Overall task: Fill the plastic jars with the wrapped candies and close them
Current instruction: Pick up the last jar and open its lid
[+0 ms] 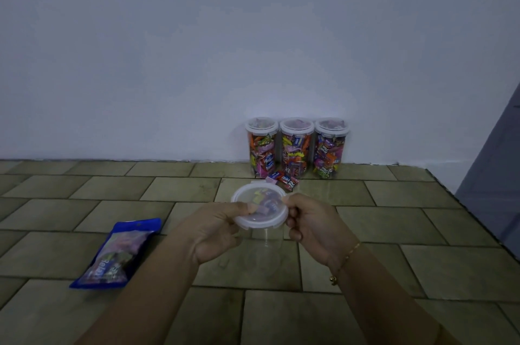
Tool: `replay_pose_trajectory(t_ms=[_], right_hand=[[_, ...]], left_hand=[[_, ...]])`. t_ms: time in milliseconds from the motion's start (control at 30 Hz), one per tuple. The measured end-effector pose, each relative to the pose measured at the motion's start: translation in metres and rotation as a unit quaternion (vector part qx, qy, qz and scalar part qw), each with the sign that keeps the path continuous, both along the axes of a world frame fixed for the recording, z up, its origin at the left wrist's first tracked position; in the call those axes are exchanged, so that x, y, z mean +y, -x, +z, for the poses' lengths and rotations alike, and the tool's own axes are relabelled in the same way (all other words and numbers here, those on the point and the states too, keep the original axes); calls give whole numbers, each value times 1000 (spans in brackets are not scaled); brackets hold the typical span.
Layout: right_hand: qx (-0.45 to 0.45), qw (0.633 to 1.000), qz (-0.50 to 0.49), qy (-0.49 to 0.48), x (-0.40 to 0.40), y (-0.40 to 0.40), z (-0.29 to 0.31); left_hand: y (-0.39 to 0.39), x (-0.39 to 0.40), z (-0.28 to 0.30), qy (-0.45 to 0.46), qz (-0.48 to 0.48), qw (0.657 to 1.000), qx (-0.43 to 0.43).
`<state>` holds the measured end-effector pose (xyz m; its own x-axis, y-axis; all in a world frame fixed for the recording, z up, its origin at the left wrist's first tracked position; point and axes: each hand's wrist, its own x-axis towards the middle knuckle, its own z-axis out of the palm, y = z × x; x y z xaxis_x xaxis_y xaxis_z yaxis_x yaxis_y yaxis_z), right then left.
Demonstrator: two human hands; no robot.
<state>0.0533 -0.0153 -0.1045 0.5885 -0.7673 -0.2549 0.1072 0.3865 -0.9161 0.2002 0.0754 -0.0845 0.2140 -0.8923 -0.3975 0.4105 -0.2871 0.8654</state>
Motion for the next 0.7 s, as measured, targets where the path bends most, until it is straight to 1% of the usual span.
replay_pose_trajectory(t_ms=[133,233,267,300,367,400,433,467,533,567,600,633,667,700], right_hand=[[-10,1000,1,-17,-3,2,-2],[16,1000,4,1,-3,4,-1],[41,999,-7,21,-1,5,0],[69,996,-27,49,1,5,2],[115,980,-90,135,6,3,4],[127,966,-114,194,10,2,5],[142,949,-115,258,14,1,5],[158,930,-90,319,18,0,5],[202,888,-6,414,24,-2,4],[237,855,28,460,26,-3,3],[276,815,49,507,27,-4,3],[307,775,54,550,26,-5,3],[322,746,46,581,26,-5,4],[320,737,36,594,25,-7,5]], left_hand=[[-5,2,-7,13,28,1000,5],[-7,5,-21,33,51,998,-11],[-7,6,-29,38,51,997,-41],[-4,9,-36,39,47,994,-90],[7,12,-53,35,14,980,-196],[12,13,-61,42,-1,973,-227],[17,13,-69,63,-4,967,-246],[19,12,-76,89,2,960,-267],[22,9,-82,139,23,936,-321],[22,7,-83,162,35,923,-346],[23,6,-82,179,49,914,-361],[23,5,-80,186,66,912,-360],[22,5,-80,186,81,912,-357],[22,5,-80,184,86,912,-356]])
